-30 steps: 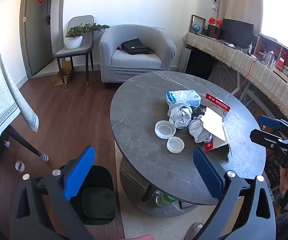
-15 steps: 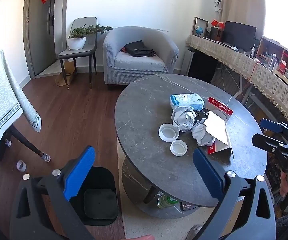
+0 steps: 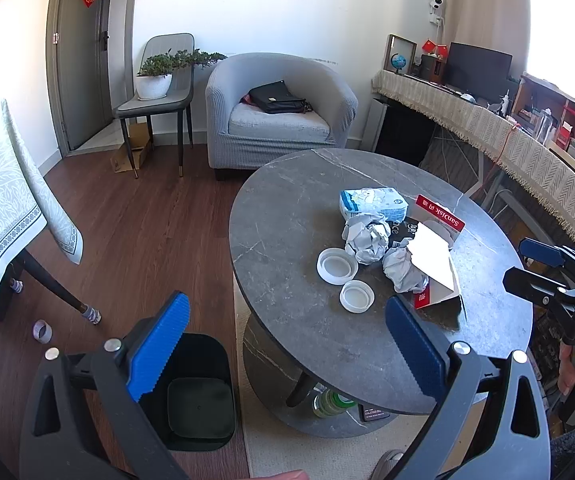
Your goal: Collect trash
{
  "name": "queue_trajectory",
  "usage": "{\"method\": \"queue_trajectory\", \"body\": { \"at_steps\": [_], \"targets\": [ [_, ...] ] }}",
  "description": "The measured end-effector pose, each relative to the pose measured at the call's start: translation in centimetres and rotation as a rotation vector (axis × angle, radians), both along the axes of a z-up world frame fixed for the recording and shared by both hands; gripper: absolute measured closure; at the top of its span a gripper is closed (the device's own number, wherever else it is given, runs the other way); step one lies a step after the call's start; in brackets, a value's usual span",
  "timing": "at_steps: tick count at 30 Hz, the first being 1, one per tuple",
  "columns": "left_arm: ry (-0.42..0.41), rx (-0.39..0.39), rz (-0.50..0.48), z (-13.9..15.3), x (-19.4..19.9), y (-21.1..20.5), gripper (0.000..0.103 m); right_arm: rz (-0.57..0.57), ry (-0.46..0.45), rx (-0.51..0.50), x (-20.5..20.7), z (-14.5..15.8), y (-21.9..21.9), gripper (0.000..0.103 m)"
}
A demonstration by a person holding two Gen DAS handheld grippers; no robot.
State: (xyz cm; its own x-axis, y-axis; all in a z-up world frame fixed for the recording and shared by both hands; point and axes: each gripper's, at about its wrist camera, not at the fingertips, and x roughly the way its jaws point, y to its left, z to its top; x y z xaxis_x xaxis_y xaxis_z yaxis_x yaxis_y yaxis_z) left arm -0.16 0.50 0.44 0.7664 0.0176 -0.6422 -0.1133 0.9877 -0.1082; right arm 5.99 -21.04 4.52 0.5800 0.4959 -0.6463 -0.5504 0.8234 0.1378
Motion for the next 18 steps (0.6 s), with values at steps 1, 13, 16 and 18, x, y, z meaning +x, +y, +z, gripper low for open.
{"method": "queue_trajectory", "body": {
  "at_steps": [1,13,16,18],
  "targets": [
    [-0.001,0.000,0.000,0.03,0.00,0.02,0.003,0.000,0.000,0.000,0.01,0.00,0.00,0.003],
    [0.003,-0.003,-0.001,0.24,-0.12,-0.07,0.003,-0.002,0.001,0.000,0.00,0.05,0.02,0.003],
    [0.003,-0.002,-0.002,0.31,-0.19,-0.09,0.003,-0.001,-0.001,0.000,-0.04,0.16,0.02,0.003],
    [0.002,-0.003,-0.001,0.03,-0.09,-0.03,0.003,0.002,-0.002,-0.001,-0.02,0.22,0.07,0.003]
  ]
}}
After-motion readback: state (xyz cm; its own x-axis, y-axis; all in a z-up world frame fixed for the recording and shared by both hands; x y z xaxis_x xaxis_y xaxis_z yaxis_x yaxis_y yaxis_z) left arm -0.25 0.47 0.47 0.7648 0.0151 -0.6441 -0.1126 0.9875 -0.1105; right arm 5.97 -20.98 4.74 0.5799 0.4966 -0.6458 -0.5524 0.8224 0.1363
